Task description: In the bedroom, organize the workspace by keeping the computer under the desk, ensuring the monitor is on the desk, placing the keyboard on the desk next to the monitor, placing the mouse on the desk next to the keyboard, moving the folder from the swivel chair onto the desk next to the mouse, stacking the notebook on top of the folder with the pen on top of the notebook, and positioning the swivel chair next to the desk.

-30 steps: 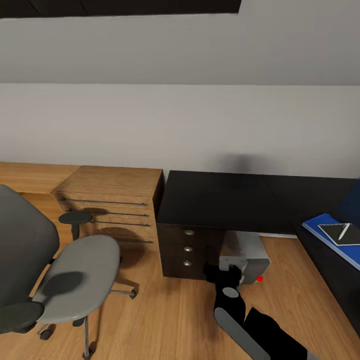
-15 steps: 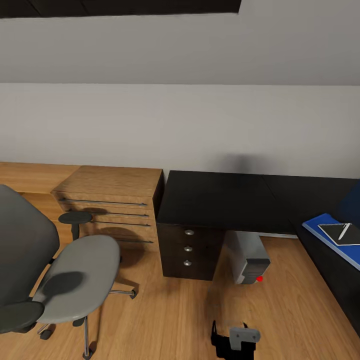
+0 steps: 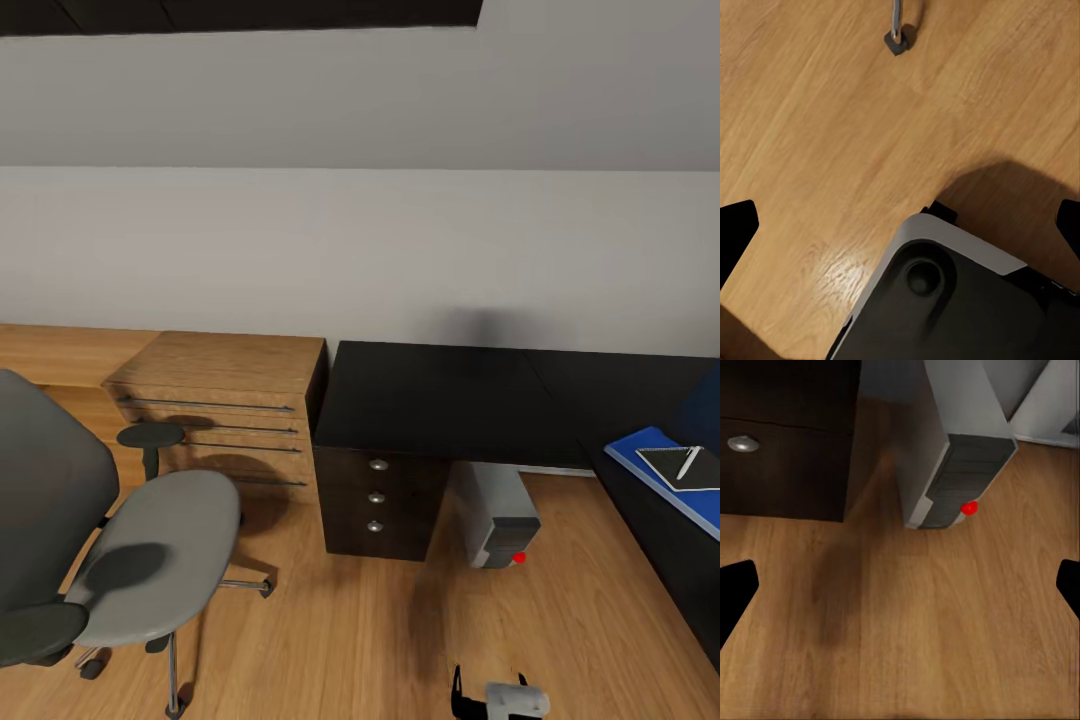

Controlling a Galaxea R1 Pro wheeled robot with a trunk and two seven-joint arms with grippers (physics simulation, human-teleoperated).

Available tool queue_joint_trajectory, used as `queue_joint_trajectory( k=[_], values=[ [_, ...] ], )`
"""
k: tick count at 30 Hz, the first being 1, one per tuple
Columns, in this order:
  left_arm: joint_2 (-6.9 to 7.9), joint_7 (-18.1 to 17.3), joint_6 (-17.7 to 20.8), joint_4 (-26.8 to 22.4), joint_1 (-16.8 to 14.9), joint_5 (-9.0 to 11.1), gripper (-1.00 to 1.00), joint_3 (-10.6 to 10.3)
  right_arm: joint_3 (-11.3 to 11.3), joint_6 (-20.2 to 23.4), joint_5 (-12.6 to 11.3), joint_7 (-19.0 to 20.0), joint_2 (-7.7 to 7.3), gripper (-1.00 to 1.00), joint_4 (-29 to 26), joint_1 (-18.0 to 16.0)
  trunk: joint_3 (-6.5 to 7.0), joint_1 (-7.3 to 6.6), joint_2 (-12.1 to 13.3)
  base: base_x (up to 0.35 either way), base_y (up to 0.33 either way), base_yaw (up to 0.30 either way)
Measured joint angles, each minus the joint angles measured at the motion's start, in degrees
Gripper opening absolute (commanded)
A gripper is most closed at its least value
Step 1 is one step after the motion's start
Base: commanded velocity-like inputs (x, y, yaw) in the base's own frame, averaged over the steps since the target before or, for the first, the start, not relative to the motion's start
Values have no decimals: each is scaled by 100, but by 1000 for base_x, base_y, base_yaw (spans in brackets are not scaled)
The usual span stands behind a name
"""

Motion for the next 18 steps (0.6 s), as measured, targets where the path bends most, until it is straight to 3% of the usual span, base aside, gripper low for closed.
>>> queue_joint_trajectory(
  k=[9,14,15,18],
  values=[
    [67,-3,-72,21,0,9,100,5,-70,-342,-14,137,202,100,899,1,0,0,0,0,0,0],
    [76,-5,-79,24,0,13,100,6,-232,-515,-17,248,366,100,1348,0,0,0,0,0,0,0],
    [79,-4,-81,27,0,17,100,7,-545,-574,-19,561,549,100,1858,0,0,0,0,0,0,0],
    [81,-3,-83,59,1,20,100,7,-836,-583,-13,929,622,100,2165,-2,0,0,0,0,0,0]
  ],
)
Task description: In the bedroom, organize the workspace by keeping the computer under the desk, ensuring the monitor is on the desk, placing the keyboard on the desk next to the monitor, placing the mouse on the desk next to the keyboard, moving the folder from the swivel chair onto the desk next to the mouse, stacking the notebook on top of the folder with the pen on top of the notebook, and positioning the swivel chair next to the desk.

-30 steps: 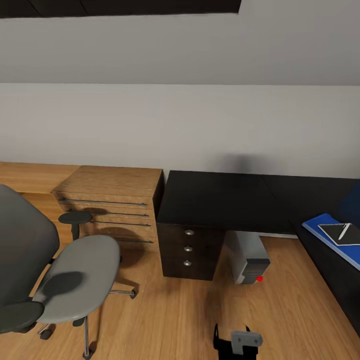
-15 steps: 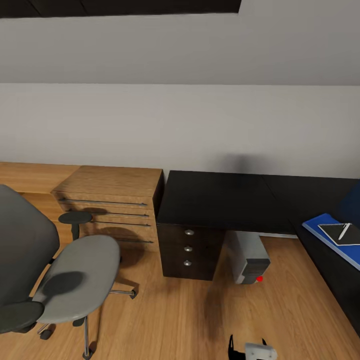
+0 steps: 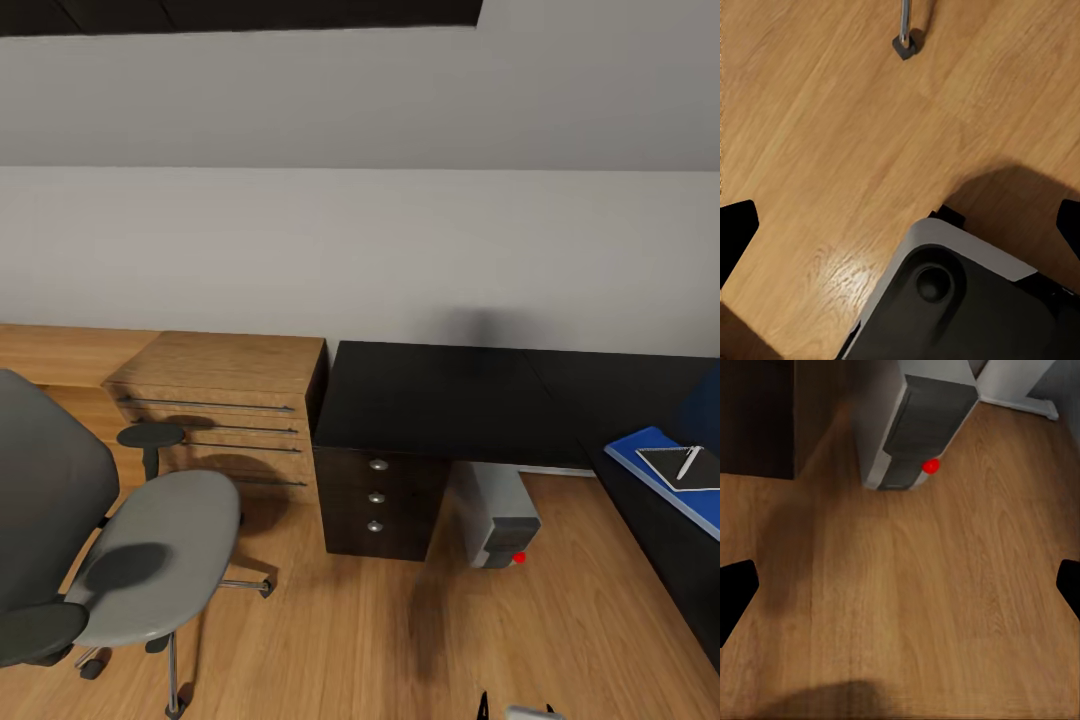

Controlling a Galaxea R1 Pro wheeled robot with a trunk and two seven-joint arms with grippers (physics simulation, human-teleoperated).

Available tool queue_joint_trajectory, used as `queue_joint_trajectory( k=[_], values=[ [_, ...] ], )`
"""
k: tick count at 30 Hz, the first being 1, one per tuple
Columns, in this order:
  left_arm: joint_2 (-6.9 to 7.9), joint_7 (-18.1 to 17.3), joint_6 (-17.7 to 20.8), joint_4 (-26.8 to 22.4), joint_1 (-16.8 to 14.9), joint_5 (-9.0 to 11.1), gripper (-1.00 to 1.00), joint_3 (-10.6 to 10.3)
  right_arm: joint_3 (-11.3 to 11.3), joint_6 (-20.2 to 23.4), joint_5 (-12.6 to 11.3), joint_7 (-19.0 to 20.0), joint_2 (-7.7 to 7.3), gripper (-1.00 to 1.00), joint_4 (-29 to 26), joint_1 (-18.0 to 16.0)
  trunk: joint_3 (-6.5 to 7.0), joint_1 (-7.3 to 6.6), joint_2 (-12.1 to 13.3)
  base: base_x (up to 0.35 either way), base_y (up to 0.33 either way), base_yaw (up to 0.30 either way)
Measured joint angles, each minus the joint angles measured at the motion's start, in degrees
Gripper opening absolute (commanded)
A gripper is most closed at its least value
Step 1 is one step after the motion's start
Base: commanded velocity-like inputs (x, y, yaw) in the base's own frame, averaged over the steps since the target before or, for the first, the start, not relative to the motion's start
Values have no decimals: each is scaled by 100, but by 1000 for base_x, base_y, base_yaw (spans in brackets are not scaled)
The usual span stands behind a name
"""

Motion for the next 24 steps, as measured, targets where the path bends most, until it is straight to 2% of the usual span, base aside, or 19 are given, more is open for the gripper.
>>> queue_joint_trajectory(
  k=[2,5,6,7,12,18,19,24],
  values=[
    [4,-2,-8,94,0,1,100,1,-464,-4,0,567,35,100,359,-2,0,0,0,0,0,0],
    [3,-3,-11,142,0,1,100,1,-717,-3,2,960,44,100,618,-2,0,0,0,0,0,0],
    [4,-3,-12,173,0,1,100,1,-857,-5,-3,1226,46,100,808,-3,0,0,0,0,0,0],
    [5,-5,-52,420,1,0,100,3,-1109,-21,-19,1863,47,100,1269,-3,-1,0,0,0,0,0],
    [5,-76,-308,908,1,-31,100,4,-1204,-28,-7,2364,50,100,1667,-5,71,-87,159,0,0,0],
    [5,-595,-757,1536,4,-33,100,9,-1231,-38,1,2646,50,100,2021,-6,179,-219,399,0,0,0],
    [4,-885,-831,1750,11,-22,100,11,-1222,-50,18,2688,50,100,2094,-6,197,-241,440,0,0,0],
    [5,-1223,-883,2176,-25,-19,100,15,-1205,-65,36,2722,56,100,2153,-7,287,-351,640,0,0,0]
  ],
)
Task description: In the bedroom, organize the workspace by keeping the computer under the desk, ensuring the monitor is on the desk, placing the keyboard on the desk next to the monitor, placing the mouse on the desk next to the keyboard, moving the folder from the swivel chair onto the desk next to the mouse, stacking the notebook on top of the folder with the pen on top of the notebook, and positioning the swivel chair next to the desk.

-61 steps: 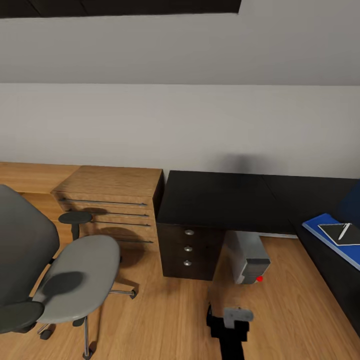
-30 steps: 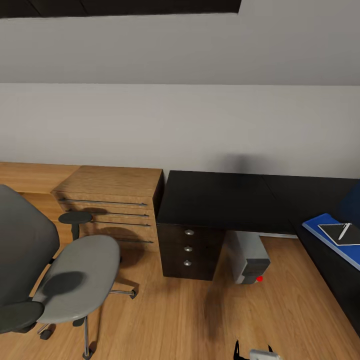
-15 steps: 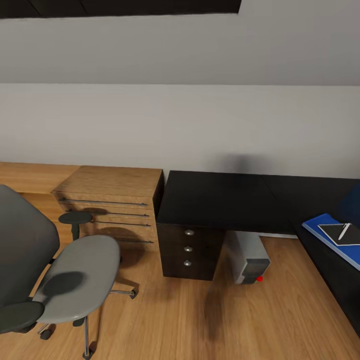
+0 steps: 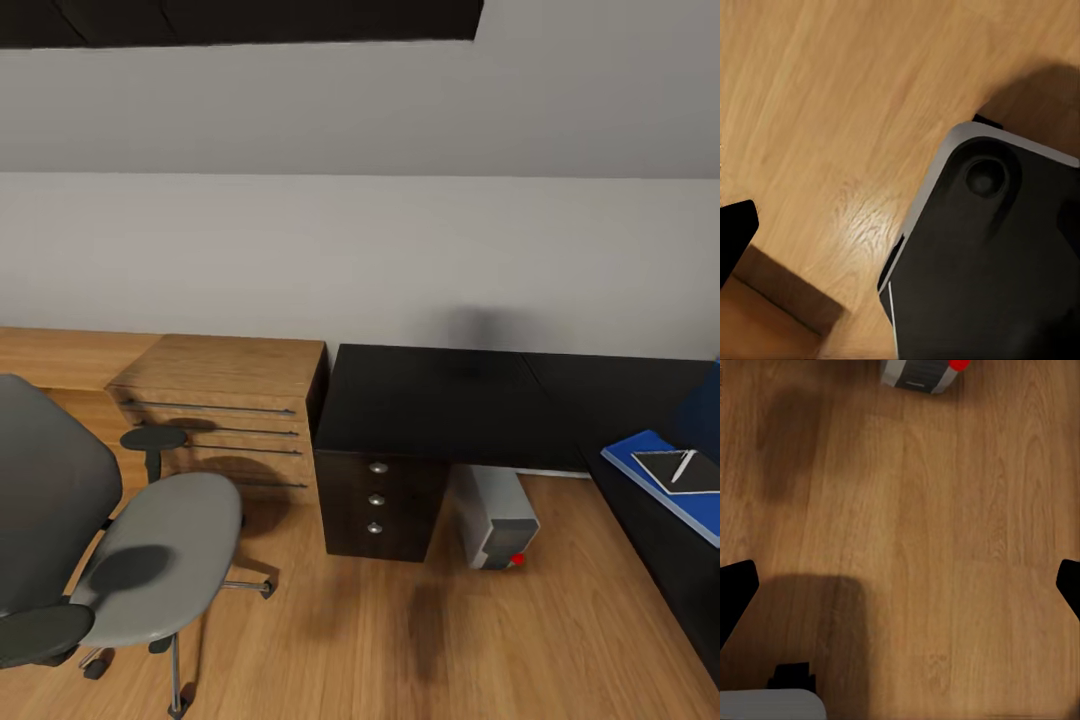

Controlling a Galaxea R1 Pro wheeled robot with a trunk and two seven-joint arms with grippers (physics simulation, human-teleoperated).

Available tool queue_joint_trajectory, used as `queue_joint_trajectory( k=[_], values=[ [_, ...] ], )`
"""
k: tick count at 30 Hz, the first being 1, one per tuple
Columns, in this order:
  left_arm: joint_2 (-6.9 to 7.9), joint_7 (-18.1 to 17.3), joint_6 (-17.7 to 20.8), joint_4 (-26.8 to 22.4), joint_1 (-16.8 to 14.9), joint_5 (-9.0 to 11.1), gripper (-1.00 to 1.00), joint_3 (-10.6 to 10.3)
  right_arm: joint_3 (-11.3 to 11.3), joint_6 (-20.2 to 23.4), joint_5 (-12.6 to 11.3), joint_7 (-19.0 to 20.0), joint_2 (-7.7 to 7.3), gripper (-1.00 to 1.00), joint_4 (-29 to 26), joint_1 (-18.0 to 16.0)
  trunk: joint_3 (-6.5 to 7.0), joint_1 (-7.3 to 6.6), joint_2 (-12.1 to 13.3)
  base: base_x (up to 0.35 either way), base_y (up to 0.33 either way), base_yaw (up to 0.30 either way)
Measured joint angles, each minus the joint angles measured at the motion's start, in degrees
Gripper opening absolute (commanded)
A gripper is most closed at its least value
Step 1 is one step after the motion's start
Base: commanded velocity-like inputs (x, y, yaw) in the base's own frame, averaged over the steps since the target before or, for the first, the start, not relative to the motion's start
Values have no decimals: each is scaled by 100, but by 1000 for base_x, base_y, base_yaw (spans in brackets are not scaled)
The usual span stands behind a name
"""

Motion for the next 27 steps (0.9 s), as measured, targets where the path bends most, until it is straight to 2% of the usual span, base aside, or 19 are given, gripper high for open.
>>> queue_joint_trajectory(
  k=[6,8,12,18,27],
  values=[
    [-1,-100,-13,482,-273,15,100,1,4,-4,8,9,29,100,16,0,108,-132,241,0,0,0],
    [-4,-154,-17,796,-491,30,100,1,0,-5,6,10,40,100,25,0,144,-176,321,0,0,0],
    [-12,-332,-26,974,-611,39,100,-2,-2,-5,5,11,44,100,28,0,216,-264,482,0,0,0],
    [-3,-500,-50,1062,-660,43,100,-4,-3,-6,5,11,47,100,23,0,324,-396,723,0,0,1],
    [1,-536,-67,1173,-670,22,100,-4,-5,-6,-16,11,73,100,30,0,486,-594,1084,0,0,236]
  ],
)
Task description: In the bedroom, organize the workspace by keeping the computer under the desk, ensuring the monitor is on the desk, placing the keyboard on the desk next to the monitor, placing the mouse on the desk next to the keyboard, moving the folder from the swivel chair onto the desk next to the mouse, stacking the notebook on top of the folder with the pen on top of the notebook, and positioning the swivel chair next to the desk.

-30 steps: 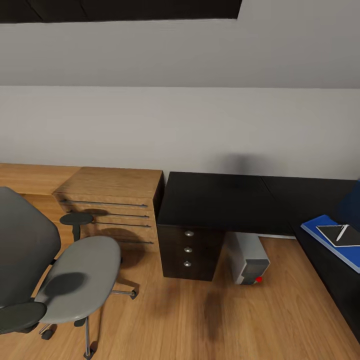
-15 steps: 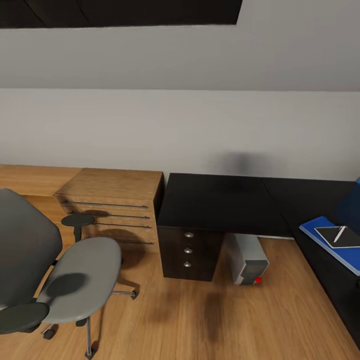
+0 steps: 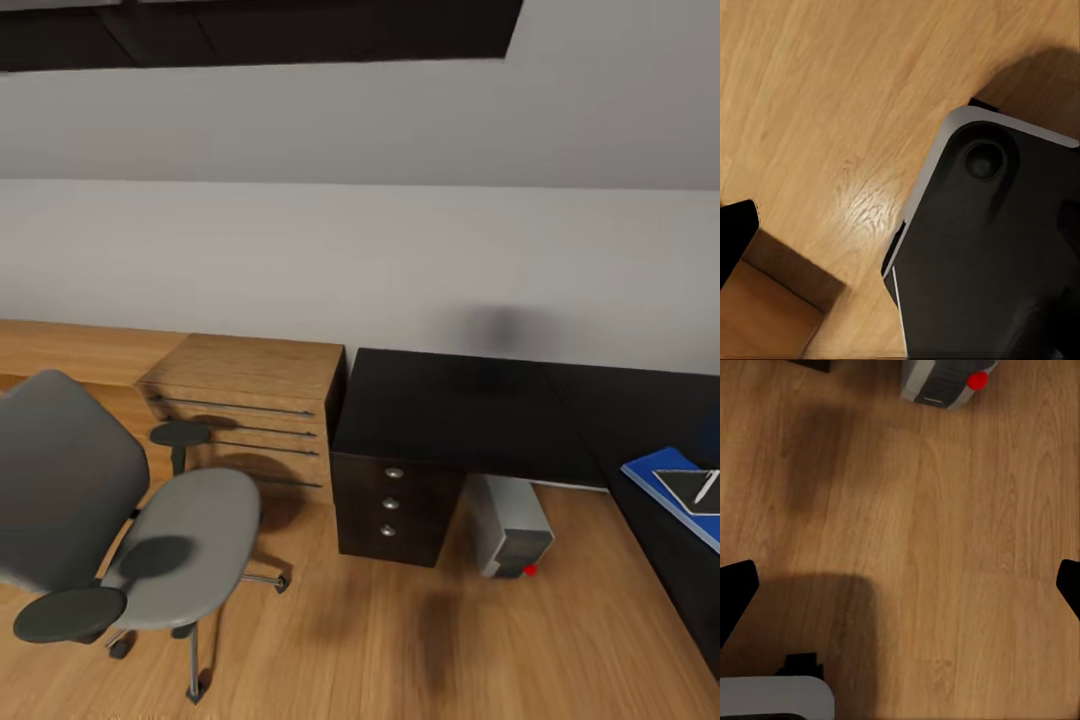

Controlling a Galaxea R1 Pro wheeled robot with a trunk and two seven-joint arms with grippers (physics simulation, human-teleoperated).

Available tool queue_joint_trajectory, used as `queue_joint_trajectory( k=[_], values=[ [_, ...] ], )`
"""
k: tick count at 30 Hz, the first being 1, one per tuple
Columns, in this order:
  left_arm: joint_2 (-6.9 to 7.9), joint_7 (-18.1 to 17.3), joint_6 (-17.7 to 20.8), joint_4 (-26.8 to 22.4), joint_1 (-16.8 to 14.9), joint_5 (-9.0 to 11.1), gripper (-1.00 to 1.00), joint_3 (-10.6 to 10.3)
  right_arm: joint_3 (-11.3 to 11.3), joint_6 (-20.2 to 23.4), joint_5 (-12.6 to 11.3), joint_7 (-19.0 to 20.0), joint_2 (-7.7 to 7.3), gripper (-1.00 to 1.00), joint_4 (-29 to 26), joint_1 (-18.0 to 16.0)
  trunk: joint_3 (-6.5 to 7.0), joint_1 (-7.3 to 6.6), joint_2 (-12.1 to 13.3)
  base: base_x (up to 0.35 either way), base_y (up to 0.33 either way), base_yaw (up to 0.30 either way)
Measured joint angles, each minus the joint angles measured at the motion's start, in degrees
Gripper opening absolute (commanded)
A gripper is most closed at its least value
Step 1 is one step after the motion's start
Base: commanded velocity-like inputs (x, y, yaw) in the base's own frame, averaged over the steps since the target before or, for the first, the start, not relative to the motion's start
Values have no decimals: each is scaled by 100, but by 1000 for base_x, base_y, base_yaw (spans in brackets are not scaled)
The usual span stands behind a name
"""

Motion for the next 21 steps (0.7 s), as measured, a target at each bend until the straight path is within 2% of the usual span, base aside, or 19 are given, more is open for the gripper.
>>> queue_joint_trajectory(
  k=[8,14,21],
  values=[
    [0,-1,-10,46,0,-8,100,0,-7,0,3,0,17,100,8,0,144,-176,321,0,0,274],
    [2,0,-317,84,0,20,100,6,9,-32,21,0,25,100,10,0,252,-308,562,0,0,277],
    [1,0,-392,143,0,14,100,1,25,-142,29,2,27,100,10,0,378,-462,844,0,0,277]
  ],
)
